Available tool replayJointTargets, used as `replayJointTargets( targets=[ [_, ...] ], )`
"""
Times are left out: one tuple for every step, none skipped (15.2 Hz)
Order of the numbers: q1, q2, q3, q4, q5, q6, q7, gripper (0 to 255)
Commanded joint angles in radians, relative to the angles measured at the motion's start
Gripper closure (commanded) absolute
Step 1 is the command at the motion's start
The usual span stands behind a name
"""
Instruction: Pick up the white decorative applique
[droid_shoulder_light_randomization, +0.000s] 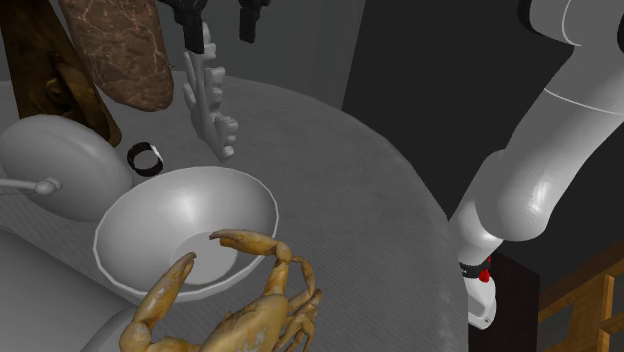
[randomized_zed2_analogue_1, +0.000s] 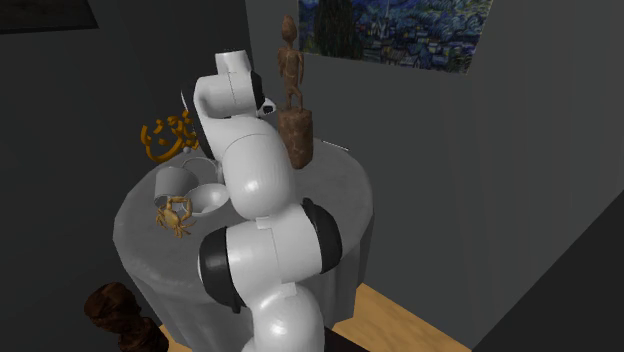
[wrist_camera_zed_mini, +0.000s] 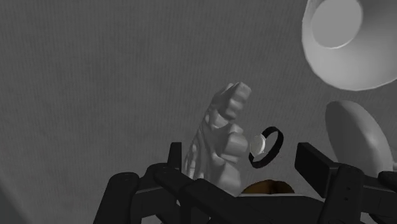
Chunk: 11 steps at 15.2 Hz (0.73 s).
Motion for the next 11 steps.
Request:
replayJointTargets(
  targets=[
    [0.002, 0.004, 0.002, -0.019, -0.003, 0.023, 0.007, 0],
    [0.0, -0.004, 0.0, -0.041, 0.003, 0.039, 0.004, 0],
    [-0.002, -0.012, -0.002, -0.063, 0.008, 0.055, 0.002, 0],
    [-0.003, -0.019, -0.004, -0.084, 0.012, 0.07, 0.0, 0],
    [-0.005, -0.026, -0.006, -0.104, 0.016, 0.086, -0.002, 0],
    [-0.007, -0.035, -0.008, -0.136, 0.022, 0.109, -0.005, 0],
    [-0.006, -0.035, -0.008, -0.136, 0.022, 0.109, -0.005, 0],
    [-0.006, -0.035, -0.008, -0.136, 0.022, 0.109, -0.005, 0],
    [-0.006, -0.035, -0.008, -0.136, 0.022, 0.109, -0.004, 255],
    [-0.006, -0.036, -0.008, -0.137, 0.023, 0.11, -0.005, 255],
    [-0.006, -0.037, -0.008, -0.138, 0.023, 0.111, -0.005, 255]
  ],
)
